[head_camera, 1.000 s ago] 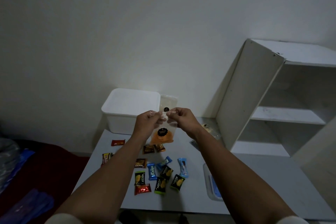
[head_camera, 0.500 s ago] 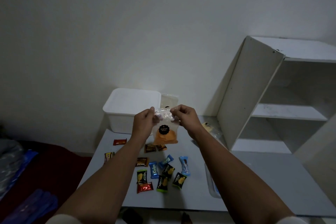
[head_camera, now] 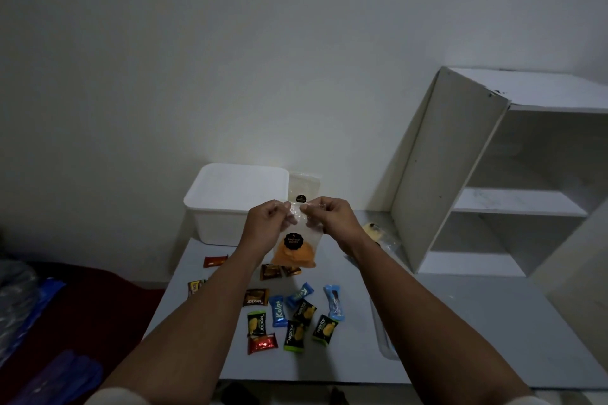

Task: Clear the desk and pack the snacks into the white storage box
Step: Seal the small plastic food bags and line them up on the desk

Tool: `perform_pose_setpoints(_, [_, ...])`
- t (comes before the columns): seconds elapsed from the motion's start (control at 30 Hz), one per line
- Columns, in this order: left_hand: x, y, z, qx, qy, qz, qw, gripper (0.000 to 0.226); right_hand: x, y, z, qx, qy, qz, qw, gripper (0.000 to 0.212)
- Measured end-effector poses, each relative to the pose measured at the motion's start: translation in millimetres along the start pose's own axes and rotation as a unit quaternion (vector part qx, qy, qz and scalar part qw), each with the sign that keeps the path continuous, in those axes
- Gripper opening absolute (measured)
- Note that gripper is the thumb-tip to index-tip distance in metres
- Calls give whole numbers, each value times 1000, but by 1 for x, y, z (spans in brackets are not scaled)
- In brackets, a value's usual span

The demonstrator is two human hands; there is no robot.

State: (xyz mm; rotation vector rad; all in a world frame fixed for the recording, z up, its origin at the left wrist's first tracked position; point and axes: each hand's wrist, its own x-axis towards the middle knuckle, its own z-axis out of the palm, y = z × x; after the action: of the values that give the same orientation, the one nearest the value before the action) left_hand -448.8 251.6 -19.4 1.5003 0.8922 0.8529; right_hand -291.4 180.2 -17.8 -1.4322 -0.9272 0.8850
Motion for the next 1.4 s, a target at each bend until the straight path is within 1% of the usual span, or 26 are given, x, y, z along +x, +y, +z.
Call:
perform_pose_setpoints(0.07, [0, 1, 0, 14, -7, 5, 1000, 31, -2, 3, -1, -6, -9, -7, 1000, 19])
perform_pose_setpoints(0.13, [-1, 0, 2, -2, -2, -3, 1000, 36, -4, 4, -3, -20, -14, -14, 1000, 23])
perform_pose_setpoints(0.27, [2, -4, 3, -13, 18, -16, 1000, 41, -8, 1, -6, 16, -14, 9, 1000, 15])
perform_pose_setpoints(0.37, [6, -6, 1, -18, 27, -24, 999, 41, -10, 5, -9, 27, -15, 18, 999, 14])
perform_pose_setpoints(0.5, [8, -12, 0, 12, 18, -37, 999, 40, -7, 9, -12, 12, -15, 16, 1000, 17])
perform_pose_setpoints(0.53, [8, -14, -1, 35, 28, -27, 999, 37, -6, 10, -12, 10, -7, 17, 1000, 19])
perform_pose_setpoints(0.6, [6, -15, -1, 86, 88, -3, 992, 29, -3, 12, -13, 9, 21, 17, 1000, 22])
perform_pose_setpoints(0.67, [5, -14, -3, 103, 143, 2, 984, 34, -1, 14, -14, 4, 41, 14, 999, 22])
perform_pose_setpoints(0.7, [7, -15, -4, 108, 140, -7, 984, 38, 0, 15, -14, -1, 43, 10, 999, 22])
perform_pose_setpoints(0.77, [9, -15, -3, 87, 83, -40, 992, 44, 0, 17, -13, -17, 42, -5, 999, 21])
perform_pose_setpoints(0.83, [7, -12, 0, 9, 25, -98, 995, 46, 0, 17, -11, -39, 35, -26, 998, 19])
perform_pose_setpoints(0.87, [6, -11, 3, -22, 12, -124, 992, 47, -1, 18, -8, -51, 29, -37, 998, 18])
perform_pose_setpoints(0.93, [4, -9, 8, -50, 12, -153, 987, 46, 0, 19, -2, -77, 17, -60, 995, 16])
perform_pose_setpoints(1.0, [3, -9, 11, -70, 22, -163, 984, 41, 1, 22, 3, -97, 8, -76, 992, 15])
perform_pose_setpoints(1.13, [-1, -7, 9, -111, 21, -174, 978, 17, 0, 26, 10, -108, -14, -88, 990, 11])
perform_pose_setpoints(1.2, [-2, -7, 8, -104, 20, -176, 979, 15, -3, 26, 12, -95, -24, -88, 991, 11])
perform_pose_setpoints(1.3, [-1, -11, 8, -92, 7, -173, 981, 19, -8, 24, 13, -90, -30, -80, 992, 16])
perform_pose_setpoints(1.4, [2, -14, 9, -45, -15, -172, 984, 19, -7, 31, 11, -105, -19, -61, 992, 21])
